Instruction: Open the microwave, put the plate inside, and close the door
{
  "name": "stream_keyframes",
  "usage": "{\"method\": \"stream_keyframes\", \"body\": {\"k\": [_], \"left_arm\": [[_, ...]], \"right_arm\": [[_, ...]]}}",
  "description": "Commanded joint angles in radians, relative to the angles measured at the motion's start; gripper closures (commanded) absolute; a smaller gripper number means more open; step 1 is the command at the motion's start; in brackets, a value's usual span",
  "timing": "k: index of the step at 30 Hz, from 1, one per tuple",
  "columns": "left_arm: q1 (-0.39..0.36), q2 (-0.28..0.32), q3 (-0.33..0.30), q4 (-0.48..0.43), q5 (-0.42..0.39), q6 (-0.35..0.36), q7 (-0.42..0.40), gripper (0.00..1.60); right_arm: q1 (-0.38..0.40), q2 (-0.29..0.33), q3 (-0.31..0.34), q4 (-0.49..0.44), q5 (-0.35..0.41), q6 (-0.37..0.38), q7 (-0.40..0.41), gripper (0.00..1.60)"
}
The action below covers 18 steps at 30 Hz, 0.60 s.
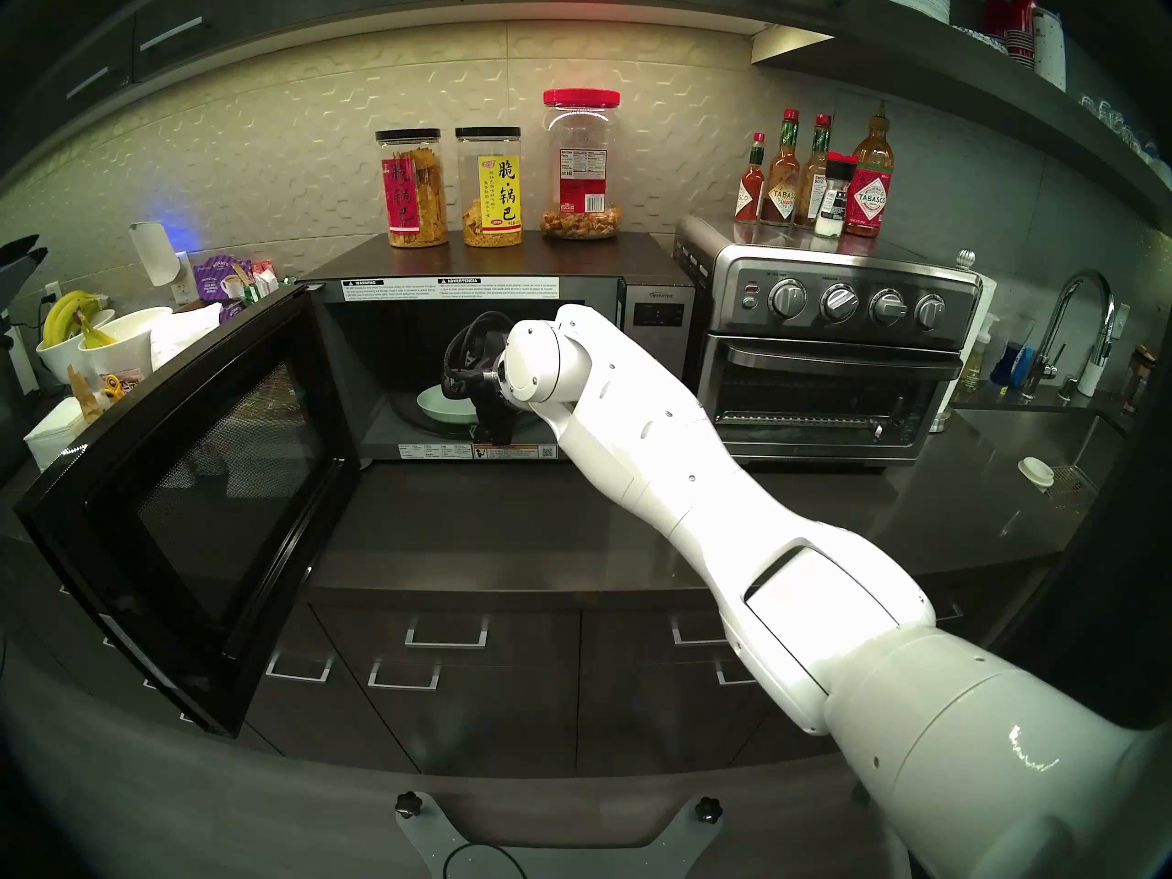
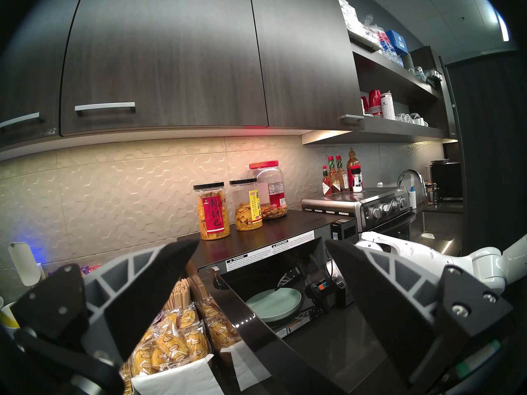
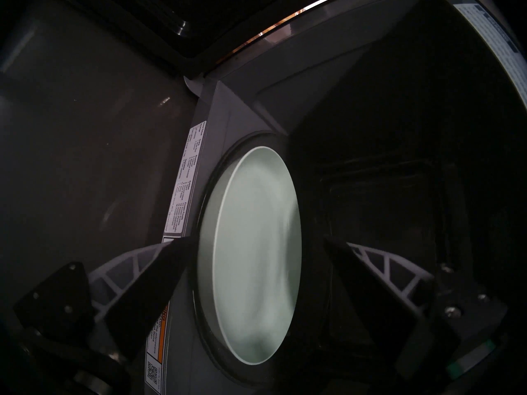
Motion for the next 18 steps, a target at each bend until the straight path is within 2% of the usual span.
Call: {"method": "stream_keyframes", "body": {"k": [1,3,4,6,16,18], "left_arm": [[0.003,0.003,-0.006,-0.004,-0.013,-0.003,-0.082,0.00],[-0.004,0.003,-0.006,0.004,0.011,-0.002,-0.127,0.00],[0.002,0.004,-0.006,-0.003,-0.011,-0.003,-0.086,0.00],[-0.001,0.003,-0.006,0.001,0.002,-0.003,-0.109,0.00],[-0.001,0.003,-0.006,0.001,0.001,-0.003,-0.109,0.00],[0.000,0.003,-0.006,-0.001,-0.003,-0.003,-0.101,0.00]], "right_arm": [[-0.006,0.019,0.012,-0.061,0.006,-0.002,0.000,0.00],[-0.009,0.021,0.013,-0.065,0.007,-0.002,0.001,0.00],[-0.011,0.023,0.013,-0.067,0.008,-0.002,0.002,0.00],[-0.013,0.025,0.012,-0.071,0.009,-0.001,0.003,0.00],[-0.025,0.014,0.003,-0.067,0.007,0.006,-0.010,0.01],[-0.025,0.007,0.000,-0.063,0.005,0.008,-0.013,0.23]]}}
